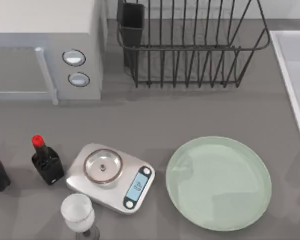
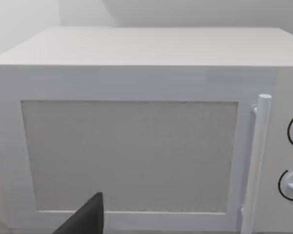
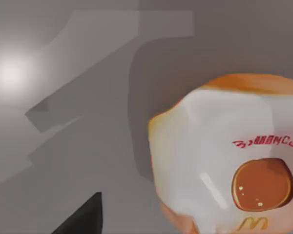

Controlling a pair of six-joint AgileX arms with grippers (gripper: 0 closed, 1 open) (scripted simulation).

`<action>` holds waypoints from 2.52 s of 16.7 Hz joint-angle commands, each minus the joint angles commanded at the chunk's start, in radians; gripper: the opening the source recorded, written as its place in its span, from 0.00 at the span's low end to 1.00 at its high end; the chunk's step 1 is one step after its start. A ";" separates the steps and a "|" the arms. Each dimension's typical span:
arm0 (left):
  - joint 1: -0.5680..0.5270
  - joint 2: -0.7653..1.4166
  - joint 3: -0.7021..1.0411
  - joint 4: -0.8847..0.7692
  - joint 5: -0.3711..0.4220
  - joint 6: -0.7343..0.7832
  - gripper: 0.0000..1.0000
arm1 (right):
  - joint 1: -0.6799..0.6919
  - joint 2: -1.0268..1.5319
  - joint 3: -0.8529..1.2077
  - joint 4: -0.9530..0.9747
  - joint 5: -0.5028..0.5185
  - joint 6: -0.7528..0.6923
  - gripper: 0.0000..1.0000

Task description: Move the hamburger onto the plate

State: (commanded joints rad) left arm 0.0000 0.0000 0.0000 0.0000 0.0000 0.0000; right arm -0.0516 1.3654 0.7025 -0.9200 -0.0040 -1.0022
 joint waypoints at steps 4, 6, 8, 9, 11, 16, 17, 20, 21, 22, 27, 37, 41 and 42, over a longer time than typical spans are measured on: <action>0.000 0.000 0.000 0.000 0.000 0.000 1.00 | 0.001 0.096 -0.094 0.208 0.000 0.003 1.00; 0.000 0.000 0.000 0.000 0.000 0.000 1.00 | 0.001 0.139 -0.136 0.290 0.000 0.004 1.00; 0.000 0.000 0.000 0.000 0.000 0.000 1.00 | 0.002 0.163 -0.159 0.329 0.000 0.004 1.00; 0.000 0.000 0.000 0.000 0.000 0.000 1.00 | 0.002 0.166 -0.161 0.333 0.000 0.004 1.00; 0.000 0.000 0.000 0.000 0.000 0.000 1.00 | 0.002 0.166 -0.161 0.333 0.000 0.004 1.00; 0.000 0.000 0.000 0.000 0.000 0.000 1.00 | 0.002 0.166 -0.161 0.333 0.000 0.004 0.70; 0.000 0.000 0.000 0.000 0.000 0.000 1.00 | 0.002 0.166 -0.161 0.333 0.000 0.004 0.62; 0.000 0.000 0.000 0.000 0.000 0.000 1.00 | 0.002 0.166 -0.161 0.333 0.000 0.004 0.40; 0.000 0.000 0.000 0.000 0.000 0.000 1.00 | 0.002 0.166 -0.161 0.333 0.000 0.004 0.32; 0.000 0.000 0.000 0.000 0.000 0.000 1.00 | 0.002 0.166 -0.161 0.333 0.000 0.004 0.25; 0.000 0.000 0.000 0.000 0.000 0.000 1.00 | 0.002 0.166 -0.161 0.333 0.000 0.004 0.00; 0.000 0.000 0.000 0.000 0.000 0.000 1.00 | -0.002 0.082 -0.082 0.185 -0.006 0.029 0.00; 0.000 0.000 0.000 0.000 0.000 0.000 1.00 | -0.004 0.026 0.031 -0.012 -0.006 0.020 0.00; 0.000 0.000 0.000 0.000 0.000 0.000 1.00 | -0.004 0.005 0.064 -0.074 -0.006 0.020 0.00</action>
State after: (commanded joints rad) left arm 0.0000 0.0000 0.0000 0.0000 0.0000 0.0000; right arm -0.0558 1.3701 0.7660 -0.9943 -0.0098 -0.9825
